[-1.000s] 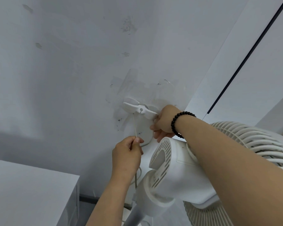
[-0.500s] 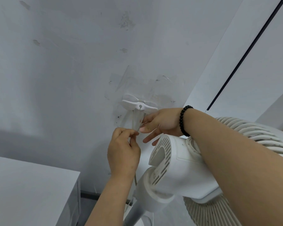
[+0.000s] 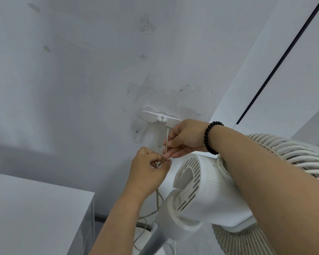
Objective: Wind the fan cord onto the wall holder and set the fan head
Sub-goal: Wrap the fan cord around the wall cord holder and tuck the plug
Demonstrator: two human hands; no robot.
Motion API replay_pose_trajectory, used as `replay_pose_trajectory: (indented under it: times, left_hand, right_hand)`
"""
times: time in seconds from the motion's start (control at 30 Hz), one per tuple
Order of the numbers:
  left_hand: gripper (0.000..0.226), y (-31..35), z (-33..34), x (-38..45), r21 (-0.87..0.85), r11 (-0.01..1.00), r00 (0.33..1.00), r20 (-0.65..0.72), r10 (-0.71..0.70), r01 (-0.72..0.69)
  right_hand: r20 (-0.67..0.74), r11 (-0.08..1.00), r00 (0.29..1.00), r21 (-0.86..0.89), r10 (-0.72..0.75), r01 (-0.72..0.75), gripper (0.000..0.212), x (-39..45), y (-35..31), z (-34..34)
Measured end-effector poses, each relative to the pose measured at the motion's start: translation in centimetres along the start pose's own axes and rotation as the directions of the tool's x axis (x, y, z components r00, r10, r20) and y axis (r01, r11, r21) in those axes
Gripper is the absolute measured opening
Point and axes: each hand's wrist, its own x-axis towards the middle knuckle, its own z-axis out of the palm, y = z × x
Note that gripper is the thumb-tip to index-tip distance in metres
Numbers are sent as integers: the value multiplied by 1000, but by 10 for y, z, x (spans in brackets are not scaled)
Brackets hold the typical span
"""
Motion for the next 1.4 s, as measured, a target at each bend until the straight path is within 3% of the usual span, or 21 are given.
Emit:
replay_pose_trajectory:
  times: [0.17, 0.23, 0.3, 0.37, 0.5, 0.57, 0.63, 0.8, 0.9, 1.1, 1.4]
  left_hand:
    - [20, 3, -8, 5, -93, 996, 998, -60, -2, -4]
    - [19, 7, -18, 6, -263, 965, 995, -88, -40, 15]
    - [16, 11, -27, 9, -614, 786, 985, -76, -156, 77]
    - [23, 14, -30, 12, -806, 575, 972, 7, -234, 144]
    - [21, 15, -20, 13, -962, 161, 931, 156, -330, 219]
    - [20, 15, -21, 13, -975, -17, 929, 218, -300, 223]
    - [24, 15, -21, 13, -969, -91, 934, 246, -257, 230]
    - [38, 16, -23, 13, -975, -56, 953, 224, -207, 217]
    - [35, 18, -23, 13, -979, -11, 958, 204, -204, 206]
    - [45, 23, -20, 12, -983, 100, 979, 138, -148, 154]
    - [48, 27, -13, 13, -995, 5, 984, 94, -152, 96]
  right_hand:
    - [0, 997, 1000, -69, -15, 15, 15, 0, -2, 0]
    - [-15, 996, 1000, -87, -18, 17, 14, 0, -1, 1]
    - [-17, 985, 1000, -174, -23, 20, 13, 0, 0, 4]
    - [36, 972, 999, -234, -30, 37, 23, -1, -1, 7]
    - [212, 963, 977, -261, -14, 71, 55, -5, -2, 10]
    - [257, 954, 966, -294, 11, 67, 51, -4, -1, 9]
    - [265, 954, 964, -291, 12, 68, 42, -4, -1, 9]
    - [226, 964, 974, -258, -7, 67, 27, -3, -3, 9]
    - [168, 970, 986, -234, -24, 64, 16, -3, -1, 9]
    - [167, 977, 981, -168, -99, 127, 19, -5, -3, 12]
    - [194, 991, 974, -41, -115, 125, 13, -9, -8, 12]
